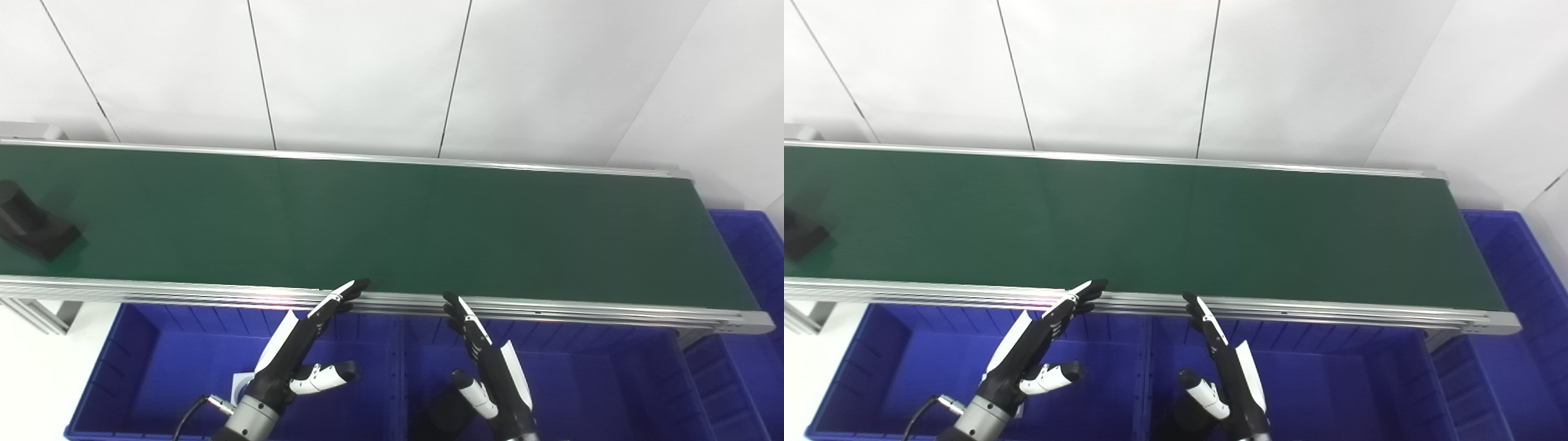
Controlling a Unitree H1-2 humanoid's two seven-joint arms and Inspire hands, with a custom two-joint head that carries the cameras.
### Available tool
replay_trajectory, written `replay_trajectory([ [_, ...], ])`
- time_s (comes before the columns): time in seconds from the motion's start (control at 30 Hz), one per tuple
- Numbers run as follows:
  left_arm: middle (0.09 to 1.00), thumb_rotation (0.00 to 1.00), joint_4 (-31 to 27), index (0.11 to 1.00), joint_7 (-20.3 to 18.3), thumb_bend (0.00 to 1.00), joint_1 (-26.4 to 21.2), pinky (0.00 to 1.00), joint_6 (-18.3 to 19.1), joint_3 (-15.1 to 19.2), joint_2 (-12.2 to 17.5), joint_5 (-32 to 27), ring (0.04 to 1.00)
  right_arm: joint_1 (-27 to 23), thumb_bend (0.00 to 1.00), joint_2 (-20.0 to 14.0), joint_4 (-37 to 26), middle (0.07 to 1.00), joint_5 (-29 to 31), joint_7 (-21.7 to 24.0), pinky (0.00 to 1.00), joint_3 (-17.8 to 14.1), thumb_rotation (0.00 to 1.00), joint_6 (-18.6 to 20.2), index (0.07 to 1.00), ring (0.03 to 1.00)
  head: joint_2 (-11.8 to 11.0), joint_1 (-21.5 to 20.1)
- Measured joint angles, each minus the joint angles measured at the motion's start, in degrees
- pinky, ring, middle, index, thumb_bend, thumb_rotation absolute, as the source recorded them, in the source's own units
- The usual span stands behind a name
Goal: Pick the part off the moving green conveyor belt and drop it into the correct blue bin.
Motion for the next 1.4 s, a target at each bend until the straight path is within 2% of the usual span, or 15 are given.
replay_trajectory([
  [0.2, 0.921, 0.83, 0.09, 0.894, 0.0, 0.82, 0.0, 0.88, -0.06, 0.02, 0.0, 0.0, 0.918, -0.09, 0.85, -0.01, -0.01, 0.96, 0.01, 0.0, 0.89, 0.18, 0.95, 0.0, 0.939, 0.932, -0.09, -0.09],
  [0.4, 0.914, 0.79, 1.3, 0.882, 0.09, 0.84, 0.1, 0.88, -1.35, 0.12, -0.43, -0.82, 0.912, -0.12, 0.86, -0.06, -0.04, 0.952, 0.02, 0.01, 0.87, 0.2, 0.96, 0.0, 0.937, 0.927, -0.35, -0.09],
  [0.47, 0.933, 0.79, 1.77, 0.899, 0.08, 0.88, 0.28, 0.91, -1.4, 0.24, -0.92, -2.32, 0.935, -0.11, 0.86, -0.06, -0.04, 0.953, 0.04, 0.03, 0.87, 0.21, 0.95, 0.0, 0.937, 0.928, -0.35, -0.09],
  [0.67, 0.997, 0.78, 3.77, 0.978, 0.13, 0.87, 1.88, 1.0, -1.57, 0.23, -3.08, -4.54, 0.999, -0.12, 0.84, -0.05, -0.04, 0.965, 0.06, 0.11, 0.89, 0.29, 0.94, 0.0, 0.94, 0.941, -0.35, -0.18],
  [0.77, 1.0, 0.79, 5.12, 0.995, 0.13, 0.87, 2.81, 1.0, -1.63, 0.2, -4.21, -5.3, 1.0, -0.08, 0.85, -0.07, -0.04, 0.973, 0.01, 0.16, 0.9, 0.39, 0.95, 0.0, 0.943, 0.95, -0.44, -0.18],
  [0.97, 1.0, 0.83, 6.12, 1.0, 0.82, 0.91, 3.45, 1.0, -2.52, 0.18, -4.46, -4.89, 1.0, -0.07, 0.85, -0.23, -0.03, 0.976, -0.08, 0.23, 0.92, 1.26, 0.96, 0.0, 0.936, 0.958, -0.53, -0.26],
  [1.4, 1.0, 0.82, 7.19, 1.0, 0.59, 0.91, 3.8, 1.0, -3.19, -0.63, -5.06, -7.28, 1.0, -0.11, 0.86, -0.77, 0.05, 0.994, -0.31, 0.13, 0.95, 2.68, 0.99, 0.0, 0.96, 0.98, -0.62, 0.0],
])
